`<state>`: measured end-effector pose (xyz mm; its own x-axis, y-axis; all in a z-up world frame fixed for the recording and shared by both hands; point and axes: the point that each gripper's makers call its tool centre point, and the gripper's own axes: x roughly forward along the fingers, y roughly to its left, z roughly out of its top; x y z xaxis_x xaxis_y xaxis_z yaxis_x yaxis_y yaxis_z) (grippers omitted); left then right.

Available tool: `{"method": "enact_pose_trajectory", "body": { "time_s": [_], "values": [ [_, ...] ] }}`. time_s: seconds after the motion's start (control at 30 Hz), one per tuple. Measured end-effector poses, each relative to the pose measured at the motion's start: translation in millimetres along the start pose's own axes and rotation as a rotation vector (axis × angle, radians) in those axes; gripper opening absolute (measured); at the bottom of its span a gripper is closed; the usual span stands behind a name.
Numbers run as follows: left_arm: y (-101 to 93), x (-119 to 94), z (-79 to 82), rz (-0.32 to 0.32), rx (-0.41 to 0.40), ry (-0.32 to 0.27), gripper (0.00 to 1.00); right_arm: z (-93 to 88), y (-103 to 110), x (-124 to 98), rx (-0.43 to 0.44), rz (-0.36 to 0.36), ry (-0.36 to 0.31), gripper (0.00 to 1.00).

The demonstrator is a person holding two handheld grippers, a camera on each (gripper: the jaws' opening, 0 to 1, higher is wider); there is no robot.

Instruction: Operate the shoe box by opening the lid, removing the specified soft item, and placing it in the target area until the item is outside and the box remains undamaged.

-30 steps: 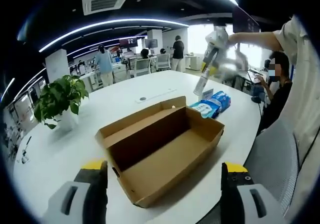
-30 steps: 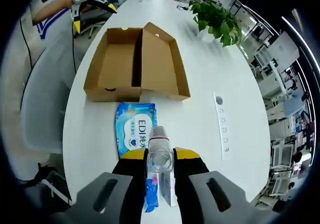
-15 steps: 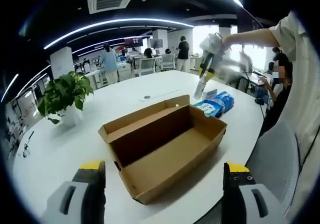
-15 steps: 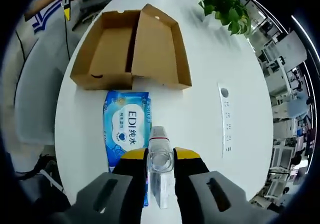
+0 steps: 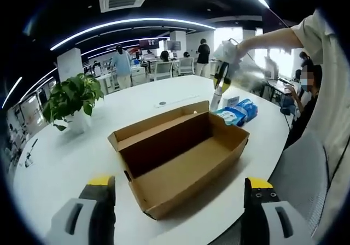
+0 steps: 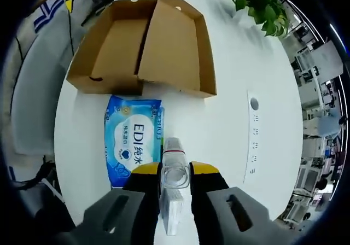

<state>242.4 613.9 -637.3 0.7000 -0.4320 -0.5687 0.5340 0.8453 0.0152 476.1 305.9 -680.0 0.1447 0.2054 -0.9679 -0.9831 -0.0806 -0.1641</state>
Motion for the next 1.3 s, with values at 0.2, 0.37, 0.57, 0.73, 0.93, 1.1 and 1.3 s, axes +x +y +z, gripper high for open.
{"method": "enact_pose_trajectory", "body": {
  "time_s": [0.2,0.37,0.57,0.73,0.93,1.1,1.3],
  "values": [
    [0.7,-1.6,-4.1,0.005,-0.008,0.003,1.0,-2.0,0.6,12.0,0.005,0.021,0.033,0.17],
    [-0.5,-2.1,-9.5,0.004,-0.017,0.014,0.99,-11.1,0.1,18.5,-0.022,0.019,0.082,0.17],
    [-3.4,-0.1,-12.6,-0.004,-0.025,0.023,0.99,-12.0,-3.9,20.2,-0.006,0.023,0.083,0.17],
    [-3.9,1.9,-13.8,-0.009,-0.027,0.03,0.98,-8.9,-2.2,20.7,-0.004,0.035,0.074,0.17],
    [-4.5,2.5,-14.2,-0.014,-0.027,0.034,0.98,-6.9,0.3,21.3,-0.006,0.051,0.07,0.17],
    [-4.6,3.0,-15.2,-0.014,-0.024,0.041,0.97,-5.8,-1.2,21.9,-0.017,0.045,0.064,0.18],
    [-3.4,2.6,-16.1,-0.007,-0.03,0.043,0.97,-5.8,-4.2,21.3,-0.032,0.027,0.061,0.18]
  ]
}}
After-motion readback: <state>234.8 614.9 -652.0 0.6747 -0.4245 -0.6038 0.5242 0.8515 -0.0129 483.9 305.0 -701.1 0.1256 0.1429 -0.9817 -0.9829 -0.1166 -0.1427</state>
